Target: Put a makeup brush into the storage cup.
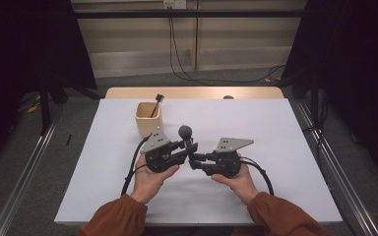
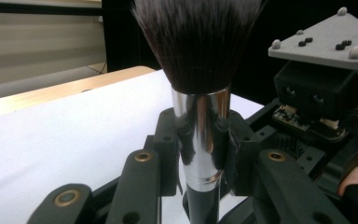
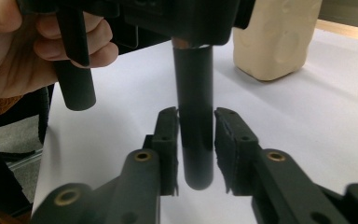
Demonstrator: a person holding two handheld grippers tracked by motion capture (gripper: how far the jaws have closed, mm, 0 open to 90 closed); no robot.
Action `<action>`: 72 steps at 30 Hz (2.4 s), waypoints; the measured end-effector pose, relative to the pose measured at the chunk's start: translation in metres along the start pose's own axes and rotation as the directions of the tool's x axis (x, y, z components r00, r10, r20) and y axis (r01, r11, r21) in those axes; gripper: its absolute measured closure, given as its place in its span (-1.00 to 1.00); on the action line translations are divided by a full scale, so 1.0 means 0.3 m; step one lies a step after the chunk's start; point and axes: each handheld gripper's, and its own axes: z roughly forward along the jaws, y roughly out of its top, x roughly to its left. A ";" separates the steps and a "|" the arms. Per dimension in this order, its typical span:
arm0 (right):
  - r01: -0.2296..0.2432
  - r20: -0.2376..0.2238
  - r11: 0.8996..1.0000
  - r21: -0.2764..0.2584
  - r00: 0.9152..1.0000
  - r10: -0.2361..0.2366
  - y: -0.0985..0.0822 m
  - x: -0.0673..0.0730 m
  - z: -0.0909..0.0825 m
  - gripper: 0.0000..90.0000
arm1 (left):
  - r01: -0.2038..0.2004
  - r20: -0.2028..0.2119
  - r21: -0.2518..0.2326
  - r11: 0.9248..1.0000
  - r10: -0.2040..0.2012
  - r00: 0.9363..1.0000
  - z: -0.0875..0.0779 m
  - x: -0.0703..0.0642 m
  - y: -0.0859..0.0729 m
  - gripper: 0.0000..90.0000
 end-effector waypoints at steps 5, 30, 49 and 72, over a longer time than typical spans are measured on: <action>-0.004 0.015 1.000 -0.009 1.000 0.005 0.002 -0.002 -0.007 0.29 | 0.004 -0.007 -0.002 1.000 -0.004 1.000 -0.003 0.005 0.002 0.57; -0.041 0.150 0.997 -0.072 0.987 0.051 0.009 -0.019 -0.045 -0.97 | 0.051 -0.050 -0.006 0.999 -0.052 0.997 -0.047 0.049 0.003 0.57; 0.015 0.318 0.992 -0.129 0.948 0.027 -0.028 -0.014 -0.109 -0.95 | 0.045 -0.072 0.012 0.999 -0.044 0.996 -0.098 0.071 0.010 0.57; 0.049 0.441 0.989 -0.137 0.897 0.017 -0.131 -0.022 -0.352 -0.97 | 0.044 -0.127 0.049 0.998 -0.037 0.991 -0.198 0.129 0.011 0.57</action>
